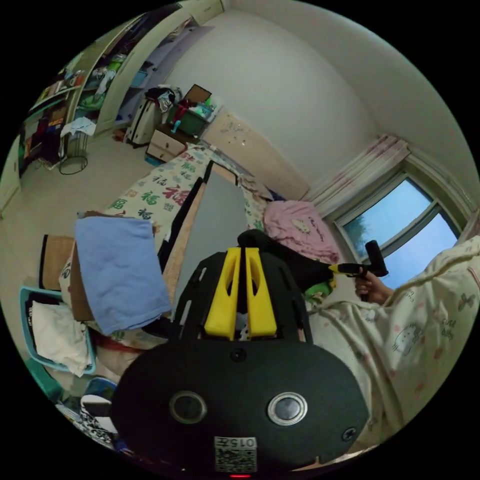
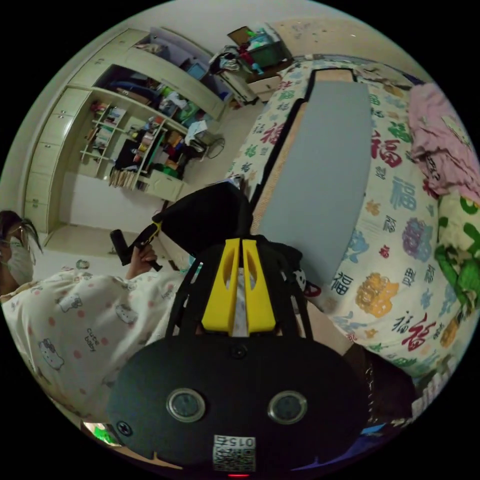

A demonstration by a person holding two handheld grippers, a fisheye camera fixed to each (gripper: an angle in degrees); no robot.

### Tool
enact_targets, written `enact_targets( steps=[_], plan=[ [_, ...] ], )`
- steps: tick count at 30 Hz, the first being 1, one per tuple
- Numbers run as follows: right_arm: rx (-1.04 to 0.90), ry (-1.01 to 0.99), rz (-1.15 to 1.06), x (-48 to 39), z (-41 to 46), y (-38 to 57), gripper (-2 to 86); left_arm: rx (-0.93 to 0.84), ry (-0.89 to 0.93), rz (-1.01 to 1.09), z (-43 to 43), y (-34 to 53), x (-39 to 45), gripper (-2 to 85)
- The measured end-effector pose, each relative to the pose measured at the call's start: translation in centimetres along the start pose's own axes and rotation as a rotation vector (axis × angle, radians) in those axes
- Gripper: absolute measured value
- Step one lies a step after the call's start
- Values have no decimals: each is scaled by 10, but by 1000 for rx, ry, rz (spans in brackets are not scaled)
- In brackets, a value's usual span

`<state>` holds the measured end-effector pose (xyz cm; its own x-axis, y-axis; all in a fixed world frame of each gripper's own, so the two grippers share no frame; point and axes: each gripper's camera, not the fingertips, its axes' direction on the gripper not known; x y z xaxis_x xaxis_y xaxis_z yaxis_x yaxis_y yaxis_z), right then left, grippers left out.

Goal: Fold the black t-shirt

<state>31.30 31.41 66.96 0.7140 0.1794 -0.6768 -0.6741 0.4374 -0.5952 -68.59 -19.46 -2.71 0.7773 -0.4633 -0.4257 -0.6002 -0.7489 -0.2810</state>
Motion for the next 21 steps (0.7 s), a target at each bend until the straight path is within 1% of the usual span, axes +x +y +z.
enact_targets(
  steps=[7, 9, 14, 19, 21],
  plan=[
    [20, 55, 162, 60, -59, 59, -2, -209, -33, 47, 11, -32, 32, 5],
    [23, 62, 198, 74, -73, 71, -2, -271, -48, 71, 19, -52, 49, 5],
    [27, 59, 290, 118, -116, 101, -2, -363, -52, 84, 40, -102, 83, 4],
    [38, 57, 374, 165, -154, 120, -2, -462, -74, 148, 66, -149, 131, 3],
    [31, 58, 399, 182, -167, 126, -2, -531, -70, 159, 82, -169, 152, 3]
  ],
)
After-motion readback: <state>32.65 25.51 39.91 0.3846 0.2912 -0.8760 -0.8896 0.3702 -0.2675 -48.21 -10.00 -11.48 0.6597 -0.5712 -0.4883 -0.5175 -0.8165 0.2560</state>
